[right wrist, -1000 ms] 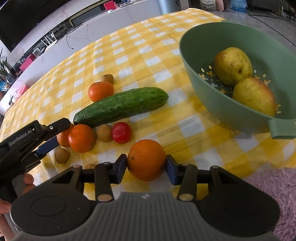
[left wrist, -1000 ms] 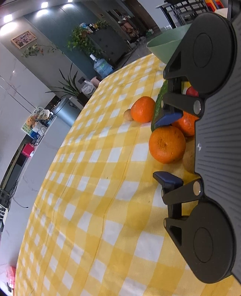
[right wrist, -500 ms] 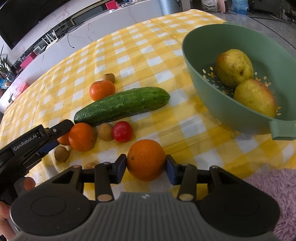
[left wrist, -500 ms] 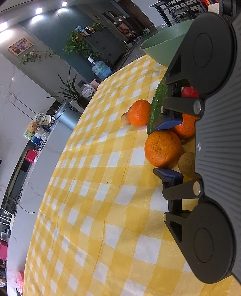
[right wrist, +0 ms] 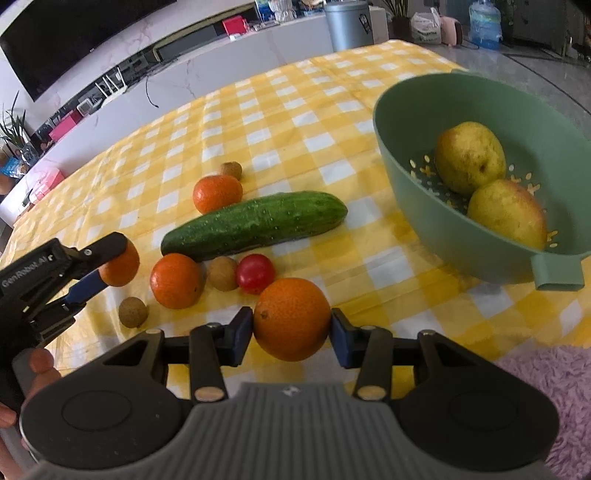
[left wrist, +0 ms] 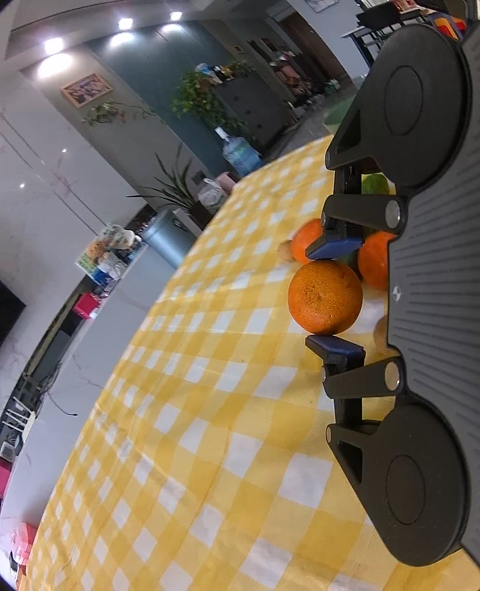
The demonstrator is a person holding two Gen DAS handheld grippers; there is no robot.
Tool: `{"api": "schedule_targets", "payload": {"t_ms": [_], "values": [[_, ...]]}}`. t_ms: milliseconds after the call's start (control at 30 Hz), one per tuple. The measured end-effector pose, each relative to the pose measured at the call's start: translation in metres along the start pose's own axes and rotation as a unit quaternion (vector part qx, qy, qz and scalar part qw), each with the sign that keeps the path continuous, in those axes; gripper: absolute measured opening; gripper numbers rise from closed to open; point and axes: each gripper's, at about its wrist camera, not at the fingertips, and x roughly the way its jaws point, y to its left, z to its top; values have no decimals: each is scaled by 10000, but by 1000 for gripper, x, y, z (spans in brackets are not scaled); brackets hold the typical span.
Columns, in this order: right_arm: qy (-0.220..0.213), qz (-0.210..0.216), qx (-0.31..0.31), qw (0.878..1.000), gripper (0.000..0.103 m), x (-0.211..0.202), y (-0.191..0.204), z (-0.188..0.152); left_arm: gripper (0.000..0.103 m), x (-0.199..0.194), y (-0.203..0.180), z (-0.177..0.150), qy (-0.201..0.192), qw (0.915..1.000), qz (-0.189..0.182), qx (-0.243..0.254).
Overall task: Organize fruits
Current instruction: 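Grasp a tangerine with the left tool while the right tool holds the orange, then carry the orange and tangerine over the colander and release the orange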
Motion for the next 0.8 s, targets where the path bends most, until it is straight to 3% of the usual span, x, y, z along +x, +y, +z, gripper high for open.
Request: {"api": "schedule_targets", "payload": {"t_ms": [333, 500, 667, 800], "values": [[-845, 155, -192, 9961, 42, -30, 7, -3, 50, -29, -23, 6, -503, 9984, -123, 245], [-1000, 407, 94, 9941, 42, -40, 0, 0, 50, -41, -36, 11, -690, 9966, -305, 328], [-1550, 704, 274, 9850, 42, -66, -7, 3, 50, -43, -54, 8, -632, 9949, -612, 490], [-1960, 451, 158, 9794, 42, -92, -9, 8, 51, -43, -78, -1, -506, 9921, -868, 749]]}}
